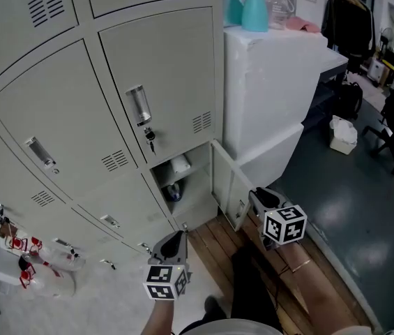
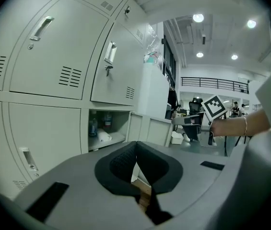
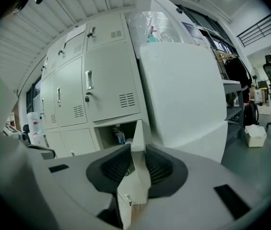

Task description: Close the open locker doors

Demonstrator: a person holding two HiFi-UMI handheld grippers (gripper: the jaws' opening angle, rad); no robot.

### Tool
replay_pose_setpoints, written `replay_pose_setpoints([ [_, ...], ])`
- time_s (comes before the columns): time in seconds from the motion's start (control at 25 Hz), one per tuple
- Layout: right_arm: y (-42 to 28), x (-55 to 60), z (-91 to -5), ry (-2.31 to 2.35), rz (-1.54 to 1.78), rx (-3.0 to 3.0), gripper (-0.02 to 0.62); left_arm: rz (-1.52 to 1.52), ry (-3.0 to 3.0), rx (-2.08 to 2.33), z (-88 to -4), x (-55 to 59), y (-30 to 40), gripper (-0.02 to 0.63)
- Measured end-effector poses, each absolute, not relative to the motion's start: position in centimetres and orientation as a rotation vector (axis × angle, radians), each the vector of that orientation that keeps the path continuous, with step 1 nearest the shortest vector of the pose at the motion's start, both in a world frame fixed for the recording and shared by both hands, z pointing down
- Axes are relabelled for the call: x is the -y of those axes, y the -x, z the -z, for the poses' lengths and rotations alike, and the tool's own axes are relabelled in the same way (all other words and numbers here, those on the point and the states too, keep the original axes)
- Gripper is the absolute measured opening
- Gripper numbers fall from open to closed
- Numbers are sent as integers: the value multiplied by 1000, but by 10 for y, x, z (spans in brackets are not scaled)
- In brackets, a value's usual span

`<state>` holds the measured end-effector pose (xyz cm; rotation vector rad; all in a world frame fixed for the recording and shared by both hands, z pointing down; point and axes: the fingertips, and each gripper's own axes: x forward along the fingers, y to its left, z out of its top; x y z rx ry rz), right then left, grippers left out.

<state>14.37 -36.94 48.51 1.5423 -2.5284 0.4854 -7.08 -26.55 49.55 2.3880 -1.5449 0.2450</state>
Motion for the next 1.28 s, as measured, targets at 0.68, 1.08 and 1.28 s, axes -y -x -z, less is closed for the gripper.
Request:
replay_pose_setpoints([
  [0.68, -23, 338, -499, -1276, -398, 2589, 74, -221, -2255, 1751, -489, 215, 149, 20],
  [1.08, 27, 354, -502, -1122, -351, 2633, 74, -211, -2172, 1881, -489, 222, 180, 20],
  [1.28, 52, 363, -501, -1056, -329, 2650, 74, -205, -2142, 1924, -486, 228, 185, 20],
])
